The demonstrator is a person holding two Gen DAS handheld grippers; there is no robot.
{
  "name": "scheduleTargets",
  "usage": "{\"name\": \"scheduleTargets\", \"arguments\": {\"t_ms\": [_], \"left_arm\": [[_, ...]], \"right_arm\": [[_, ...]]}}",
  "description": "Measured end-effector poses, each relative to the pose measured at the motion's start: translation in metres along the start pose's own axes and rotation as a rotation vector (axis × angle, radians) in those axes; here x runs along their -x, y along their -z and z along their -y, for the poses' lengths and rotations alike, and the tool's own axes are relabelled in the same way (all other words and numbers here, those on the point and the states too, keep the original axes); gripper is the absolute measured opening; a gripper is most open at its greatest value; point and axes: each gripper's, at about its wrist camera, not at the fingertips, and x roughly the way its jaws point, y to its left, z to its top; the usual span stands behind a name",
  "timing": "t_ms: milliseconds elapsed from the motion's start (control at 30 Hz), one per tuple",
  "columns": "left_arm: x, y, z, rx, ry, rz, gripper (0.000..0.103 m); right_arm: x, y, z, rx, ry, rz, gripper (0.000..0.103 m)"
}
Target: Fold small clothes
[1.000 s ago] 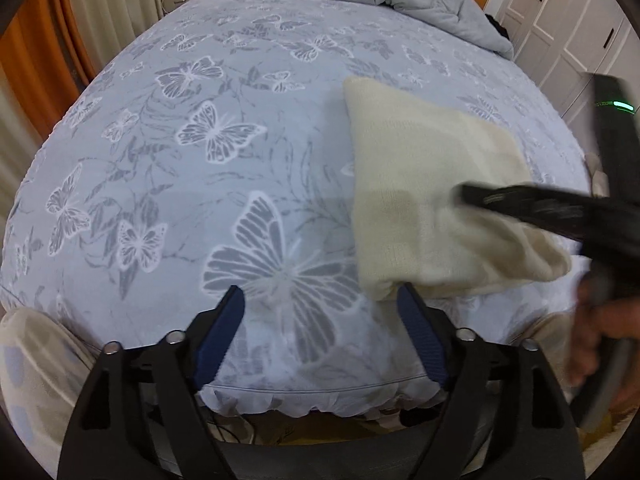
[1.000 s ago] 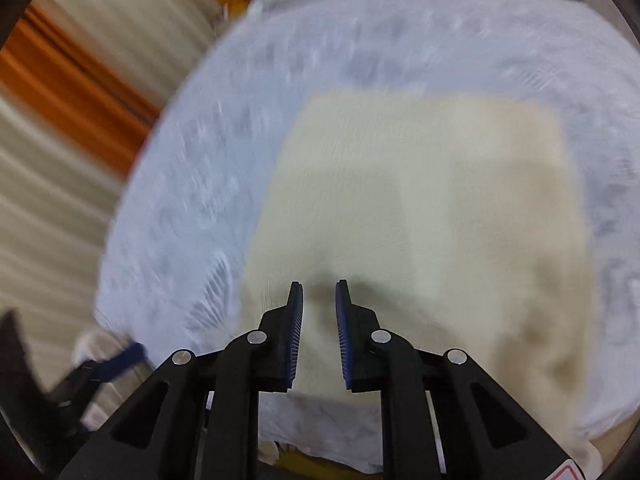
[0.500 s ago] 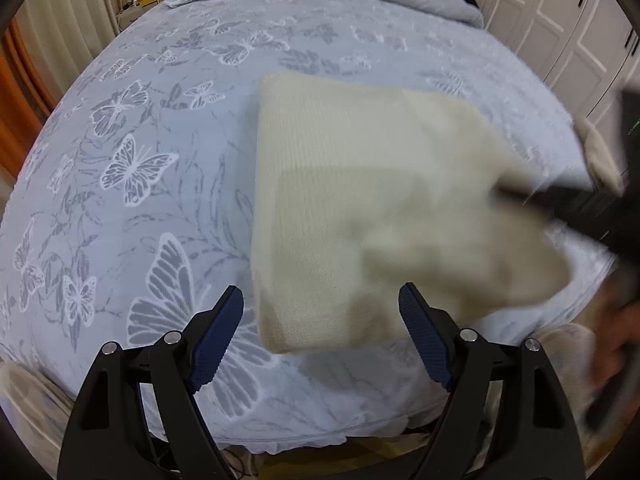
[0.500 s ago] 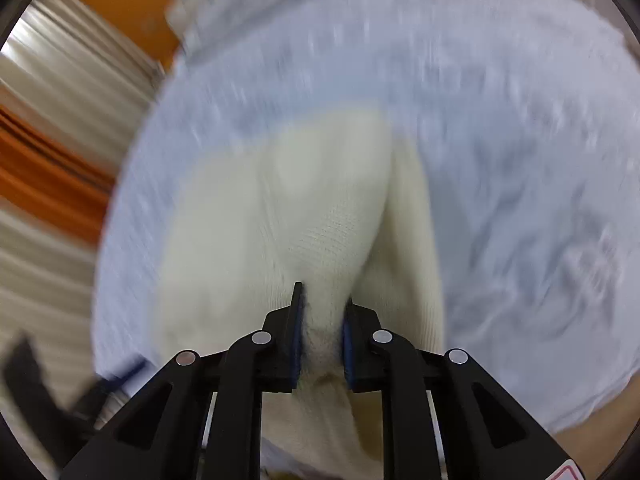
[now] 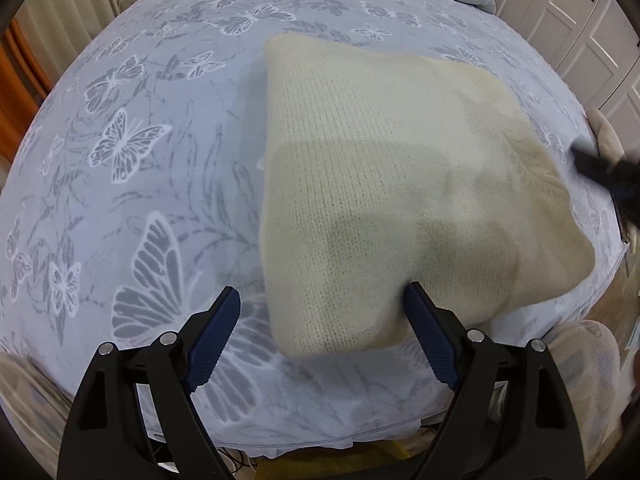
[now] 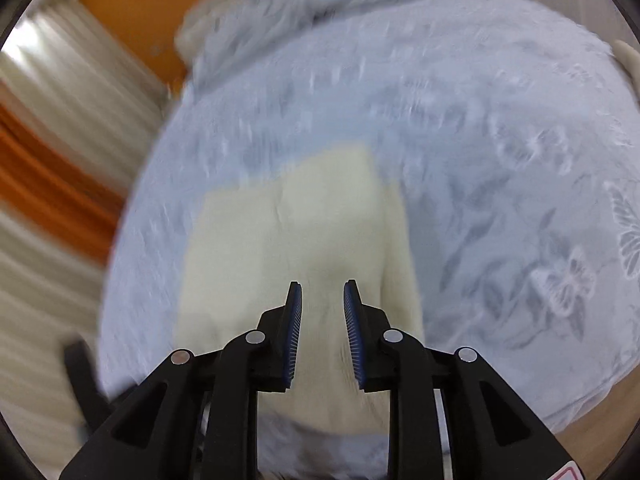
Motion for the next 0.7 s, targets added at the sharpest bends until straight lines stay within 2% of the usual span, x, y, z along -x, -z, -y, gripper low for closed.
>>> {"name": "scheduleTargets", "arguments": {"t_ms": [33, 67, 167, 233, 267, 333, 400, 467, 500, 633, 700], "left_arm": [[0.000, -0.001, 0.001, -0.002, -0.005, -0.001, 0.082], [0.001, -0.001, 0.001, -0.005, -0.004, -0.004, 0.082], [0.009, 0.000, 0.004, -0.014, -0.021, 0.007, 0.081], [0.016, 0.003, 0.007, -0.035, -0.031, 0.026, 0.081], [0.019, 0.004, 0.008, -0.040, -0.034, 0.032, 0.081], [0.020, 0.004, 0.010, -0.047, -0.034, 0.031, 0.081], [0.021, 0.005, 0.011, -0.047, -0.038, 0.028, 0.081], [0.024, 0.006, 0.012, -0.047, -0.038, 0.032, 0.081], [0.026, 0.006, 0.013, -0.048, -0.040, 0.036, 0.081], [0.031, 0.009, 0.012, -0.053, -0.050, 0.046, 0.081], [0.032, 0.010, 0.010, -0.046, -0.052, 0.039, 0.081]], "right_arm": [[-0.009, 0.003, -0.001, 0.016, 0.030, -0.011, 0.012], [-0.005, 0.006, -0.001, 0.020, 0.039, 0.012, 0.012], [0.028, 0.010, -0.003, -0.054, -0.031, 0.070, 0.015], [0.045, 0.012, -0.012, -0.046, -0.074, 0.102, 0.022], [0.049, 0.013, -0.019, -0.027, -0.083, 0.107, 0.022], [0.047, 0.013, -0.035, 0.021, -0.087, 0.089, 0.022], [0.031, 0.020, -0.036, 0.040, -0.020, 0.027, 0.021], [0.007, 0.020, -0.030, 0.005, 0.038, -0.043, 0.019], [-0.001, 0.025, -0.025, -0.014, 0.062, -0.069, 0.012], [0.002, 0.039, -0.009, -0.076, 0.006, -0.076, 0.010], [0.020, 0.031, -0.011, -0.090, -0.034, -0.020, 0.013]]}}
